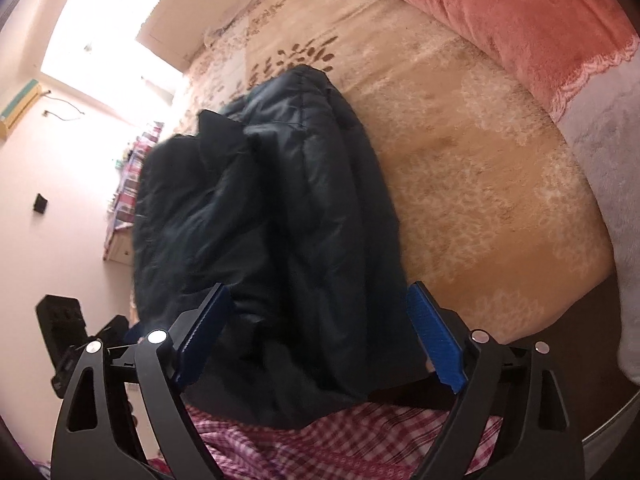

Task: Fold large clothes

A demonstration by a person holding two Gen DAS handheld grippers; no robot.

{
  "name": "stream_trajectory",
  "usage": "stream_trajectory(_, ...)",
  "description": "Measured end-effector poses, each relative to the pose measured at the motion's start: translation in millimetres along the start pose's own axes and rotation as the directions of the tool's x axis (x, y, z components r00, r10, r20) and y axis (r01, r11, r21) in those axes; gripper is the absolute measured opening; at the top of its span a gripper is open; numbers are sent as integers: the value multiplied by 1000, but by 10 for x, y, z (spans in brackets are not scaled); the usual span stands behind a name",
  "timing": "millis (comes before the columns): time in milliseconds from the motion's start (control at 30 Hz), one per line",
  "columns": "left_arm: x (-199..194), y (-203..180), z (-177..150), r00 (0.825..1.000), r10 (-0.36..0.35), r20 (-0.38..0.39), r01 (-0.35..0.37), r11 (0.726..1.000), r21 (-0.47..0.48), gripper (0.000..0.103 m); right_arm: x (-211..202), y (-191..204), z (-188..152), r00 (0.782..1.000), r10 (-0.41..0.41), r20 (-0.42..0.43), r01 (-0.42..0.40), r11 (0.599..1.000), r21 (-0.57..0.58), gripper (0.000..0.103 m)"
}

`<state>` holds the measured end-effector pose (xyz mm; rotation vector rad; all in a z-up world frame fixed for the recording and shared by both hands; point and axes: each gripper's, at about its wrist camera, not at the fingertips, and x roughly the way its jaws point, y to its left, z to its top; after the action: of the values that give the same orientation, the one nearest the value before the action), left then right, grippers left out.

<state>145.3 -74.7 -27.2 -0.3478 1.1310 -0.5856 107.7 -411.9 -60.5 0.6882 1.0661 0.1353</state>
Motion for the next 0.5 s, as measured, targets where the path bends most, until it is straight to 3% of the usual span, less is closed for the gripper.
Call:
stream_trajectory(200, 98, 54, 7, 1000, 23, -18, -23, 1000, 12, 92, 147, -104, 51, 998, 44, -33, -42, 998, 54, 90)
stream_trajectory(500, 260, 250, -10, 998, -41, -50, 38, 997, -72, 99, 394, -346, 61, 980, 182, -84, -164, 969, 187, 95)
